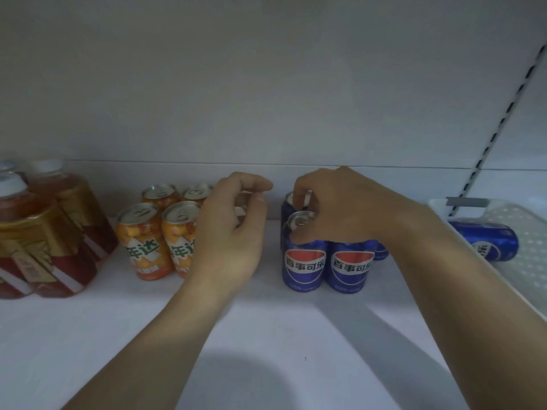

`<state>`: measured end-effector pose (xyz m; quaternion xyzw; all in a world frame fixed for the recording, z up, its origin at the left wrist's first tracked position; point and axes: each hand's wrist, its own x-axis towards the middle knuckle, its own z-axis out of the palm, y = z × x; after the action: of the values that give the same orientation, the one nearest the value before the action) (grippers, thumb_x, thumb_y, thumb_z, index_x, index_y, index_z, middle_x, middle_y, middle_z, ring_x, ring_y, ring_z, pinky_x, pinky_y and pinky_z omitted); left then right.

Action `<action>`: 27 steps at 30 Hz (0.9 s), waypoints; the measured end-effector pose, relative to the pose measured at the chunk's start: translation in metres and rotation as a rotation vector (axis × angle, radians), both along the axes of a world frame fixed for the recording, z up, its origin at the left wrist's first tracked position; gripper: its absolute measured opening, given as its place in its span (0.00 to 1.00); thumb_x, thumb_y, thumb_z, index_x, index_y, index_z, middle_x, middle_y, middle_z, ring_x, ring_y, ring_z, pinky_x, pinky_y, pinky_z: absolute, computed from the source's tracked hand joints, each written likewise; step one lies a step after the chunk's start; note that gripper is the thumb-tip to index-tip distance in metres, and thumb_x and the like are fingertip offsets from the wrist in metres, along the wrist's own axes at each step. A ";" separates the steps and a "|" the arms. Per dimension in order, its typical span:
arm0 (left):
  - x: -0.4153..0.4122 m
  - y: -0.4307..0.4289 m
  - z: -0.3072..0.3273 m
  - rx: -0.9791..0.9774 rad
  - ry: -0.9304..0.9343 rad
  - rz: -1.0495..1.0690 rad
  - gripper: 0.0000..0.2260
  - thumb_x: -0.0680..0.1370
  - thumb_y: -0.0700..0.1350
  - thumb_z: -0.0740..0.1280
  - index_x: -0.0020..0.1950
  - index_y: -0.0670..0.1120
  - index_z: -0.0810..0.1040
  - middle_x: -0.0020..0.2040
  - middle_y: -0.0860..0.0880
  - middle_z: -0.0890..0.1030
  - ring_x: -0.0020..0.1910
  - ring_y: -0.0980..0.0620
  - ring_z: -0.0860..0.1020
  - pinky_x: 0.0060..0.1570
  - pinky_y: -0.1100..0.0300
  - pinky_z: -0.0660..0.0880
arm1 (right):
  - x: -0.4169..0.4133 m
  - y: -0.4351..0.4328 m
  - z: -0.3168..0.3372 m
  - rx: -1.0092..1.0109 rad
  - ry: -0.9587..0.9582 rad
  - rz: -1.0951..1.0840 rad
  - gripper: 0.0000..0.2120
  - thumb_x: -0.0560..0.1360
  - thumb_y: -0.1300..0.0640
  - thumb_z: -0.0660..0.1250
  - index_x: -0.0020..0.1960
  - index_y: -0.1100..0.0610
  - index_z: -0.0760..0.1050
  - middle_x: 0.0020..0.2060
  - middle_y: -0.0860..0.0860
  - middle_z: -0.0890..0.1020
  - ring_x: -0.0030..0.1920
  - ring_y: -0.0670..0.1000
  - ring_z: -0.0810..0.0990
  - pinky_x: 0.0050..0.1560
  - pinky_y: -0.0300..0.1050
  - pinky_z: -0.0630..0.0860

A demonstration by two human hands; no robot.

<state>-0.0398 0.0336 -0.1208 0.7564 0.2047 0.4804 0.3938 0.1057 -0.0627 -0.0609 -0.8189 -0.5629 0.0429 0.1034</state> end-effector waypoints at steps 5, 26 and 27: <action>-0.006 -0.003 0.004 0.016 0.008 -0.060 0.10 0.82 0.38 0.63 0.54 0.51 0.80 0.50 0.57 0.83 0.50 0.59 0.81 0.48 0.70 0.76 | -0.007 -0.006 0.008 0.060 -0.020 0.032 0.21 0.69 0.41 0.77 0.58 0.43 0.74 0.50 0.42 0.78 0.48 0.48 0.78 0.47 0.46 0.76; 0.013 -0.043 0.016 -0.209 -0.251 -0.265 0.39 0.61 0.44 0.84 0.67 0.59 0.71 0.54 0.58 0.82 0.51 0.52 0.84 0.45 0.57 0.83 | -0.014 -0.025 0.032 1.034 0.496 0.239 0.06 0.80 0.55 0.67 0.49 0.48 0.82 0.46 0.46 0.87 0.50 0.48 0.86 0.52 0.44 0.82; 0.015 -0.045 0.019 -0.226 -0.264 -0.291 0.38 0.61 0.42 0.84 0.67 0.57 0.72 0.54 0.57 0.83 0.51 0.53 0.85 0.45 0.60 0.82 | -0.015 -0.026 0.033 1.058 0.526 0.235 0.05 0.80 0.55 0.67 0.49 0.48 0.82 0.46 0.47 0.88 0.49 0.48 0.86 0.51 0.42 0.81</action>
<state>-0.0253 -0.0115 -0.1018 0.6596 0.0926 0.4876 0.5645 0.0908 -0.0883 -0.0275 -0.5506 -0.5501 -0.0309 0.6271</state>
